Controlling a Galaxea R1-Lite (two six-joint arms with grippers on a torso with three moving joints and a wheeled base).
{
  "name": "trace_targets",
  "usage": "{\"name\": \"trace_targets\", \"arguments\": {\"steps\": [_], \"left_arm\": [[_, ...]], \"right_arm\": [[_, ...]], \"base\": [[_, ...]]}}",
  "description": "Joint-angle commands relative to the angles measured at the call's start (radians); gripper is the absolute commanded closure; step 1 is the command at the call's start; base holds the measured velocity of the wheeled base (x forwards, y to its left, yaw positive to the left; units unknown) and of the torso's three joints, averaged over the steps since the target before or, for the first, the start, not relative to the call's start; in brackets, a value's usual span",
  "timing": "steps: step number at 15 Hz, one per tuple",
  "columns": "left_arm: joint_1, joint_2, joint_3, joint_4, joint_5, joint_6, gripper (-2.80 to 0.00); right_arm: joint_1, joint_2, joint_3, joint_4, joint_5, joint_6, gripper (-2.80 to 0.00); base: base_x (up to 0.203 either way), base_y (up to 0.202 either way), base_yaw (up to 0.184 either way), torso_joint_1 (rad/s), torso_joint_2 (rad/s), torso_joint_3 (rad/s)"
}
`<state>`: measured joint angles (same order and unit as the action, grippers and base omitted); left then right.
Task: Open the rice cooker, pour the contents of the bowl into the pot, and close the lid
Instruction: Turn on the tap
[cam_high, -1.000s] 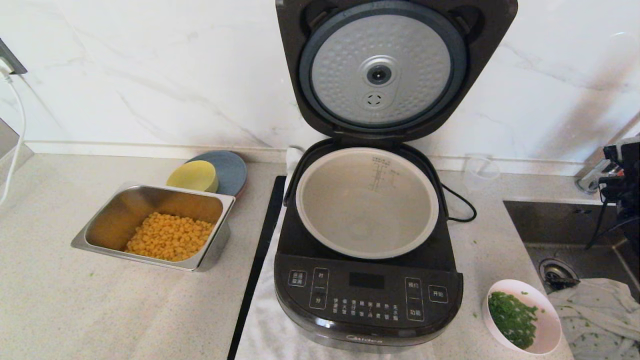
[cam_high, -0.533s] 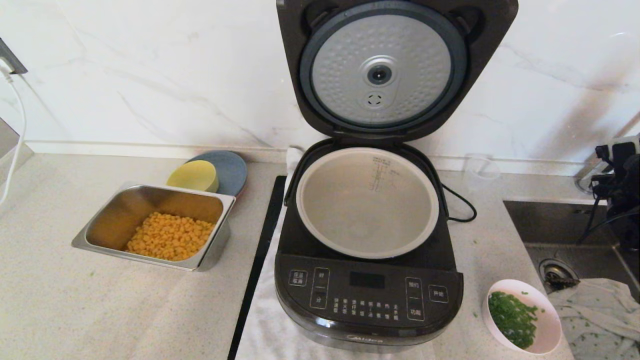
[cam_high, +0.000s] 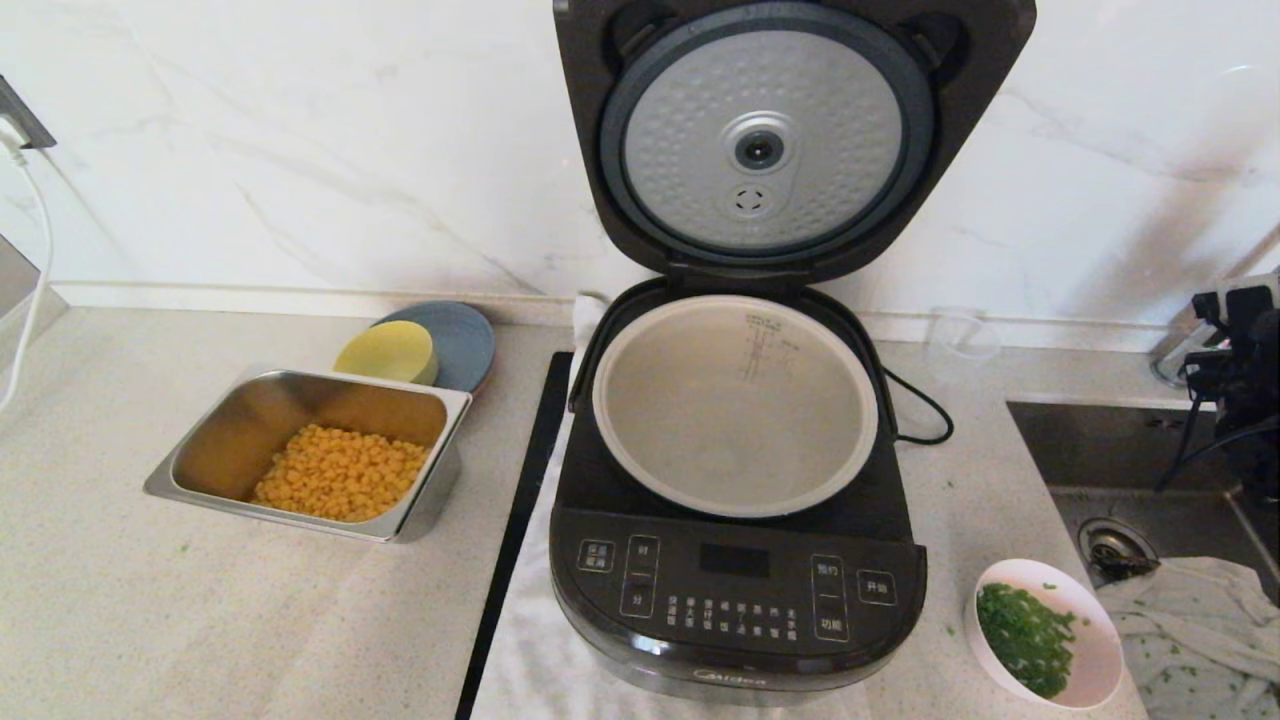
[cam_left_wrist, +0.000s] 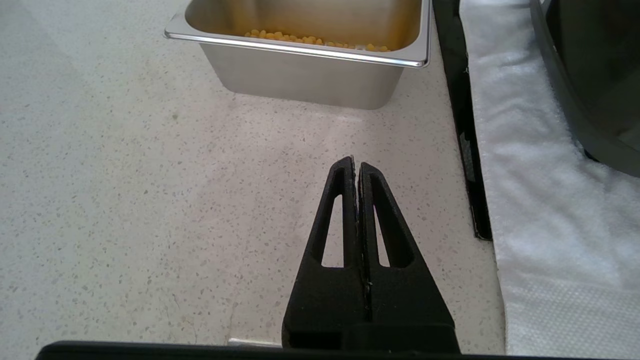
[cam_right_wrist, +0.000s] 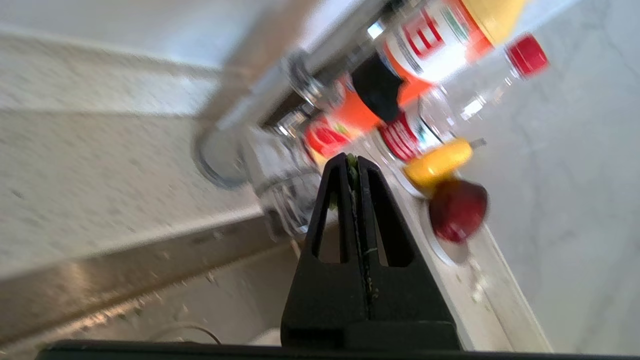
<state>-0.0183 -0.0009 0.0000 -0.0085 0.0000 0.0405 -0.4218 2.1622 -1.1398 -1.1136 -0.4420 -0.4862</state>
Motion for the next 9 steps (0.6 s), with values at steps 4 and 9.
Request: {"name": "trace_targets", "arguments": {"steps": [4,9], "left_arm": [[0.0,-0.001,0.008,-0.001,0.0,-0.001,0.0],[0.0,-0.001,0.008,-0.001,0.0,-0.001,0.0]], "right_arm": [[-0.003,-0.03,0.094,-0.013,-0.007,-0.002,0.0],[-0.002,-0.068,0.202,-0.025,-0.006,0.022,0.0]], "base": [[0.0,0.0,0.0,0.0,0.0,0.0],[0.0,0.0,0.0,0.0,0.0,0.0]]}}
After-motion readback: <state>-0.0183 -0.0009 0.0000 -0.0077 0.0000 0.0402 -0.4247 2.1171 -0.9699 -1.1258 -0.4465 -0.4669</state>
